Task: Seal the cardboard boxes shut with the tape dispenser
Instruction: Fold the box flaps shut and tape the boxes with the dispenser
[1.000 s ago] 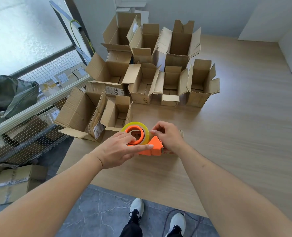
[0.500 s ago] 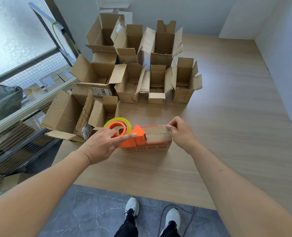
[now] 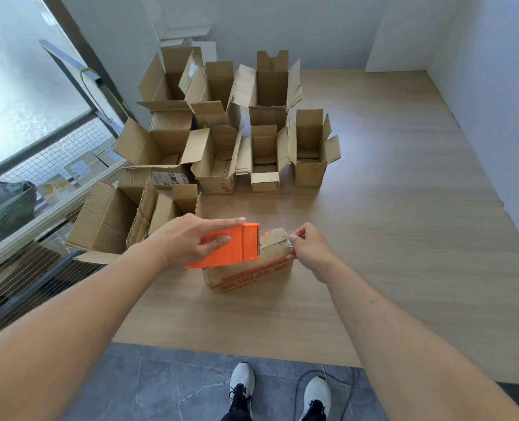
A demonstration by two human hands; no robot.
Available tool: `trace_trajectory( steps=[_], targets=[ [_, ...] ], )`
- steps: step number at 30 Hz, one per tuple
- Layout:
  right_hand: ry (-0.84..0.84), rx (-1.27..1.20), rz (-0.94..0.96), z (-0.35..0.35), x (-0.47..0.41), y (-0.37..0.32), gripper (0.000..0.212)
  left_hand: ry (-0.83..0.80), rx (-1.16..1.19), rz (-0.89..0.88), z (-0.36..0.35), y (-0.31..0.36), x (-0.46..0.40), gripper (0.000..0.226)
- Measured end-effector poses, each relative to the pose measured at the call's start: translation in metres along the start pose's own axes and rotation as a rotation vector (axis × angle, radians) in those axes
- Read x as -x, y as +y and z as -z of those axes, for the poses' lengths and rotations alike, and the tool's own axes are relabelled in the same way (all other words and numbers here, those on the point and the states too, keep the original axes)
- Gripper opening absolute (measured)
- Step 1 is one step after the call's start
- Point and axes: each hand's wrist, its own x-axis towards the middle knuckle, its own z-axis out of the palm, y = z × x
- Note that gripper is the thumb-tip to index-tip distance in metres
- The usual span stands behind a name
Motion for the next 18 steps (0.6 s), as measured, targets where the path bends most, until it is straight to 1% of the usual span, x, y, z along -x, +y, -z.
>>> trace_trajectory(
  steps=[7,12,18],
  targets=[
    [0.051,0.004,0.010,0.000,-0.001,0.000,0.016,-0.098,-0.094,0.041,0.008,0.013,-0.013,0.049],
    [0.035,-0.032,-0.001,0.003,-0.007,-0.006,0.012,-0.117,-0.160,0.095,0.007,0.021,-0.016,0.048],
    [0.066,0.038,-0.028,0.000,-0.017,-0.008,0.018,-0.113,-0.198,0.144,-0.003,0.032,-0.020,0.047]
  ],
)
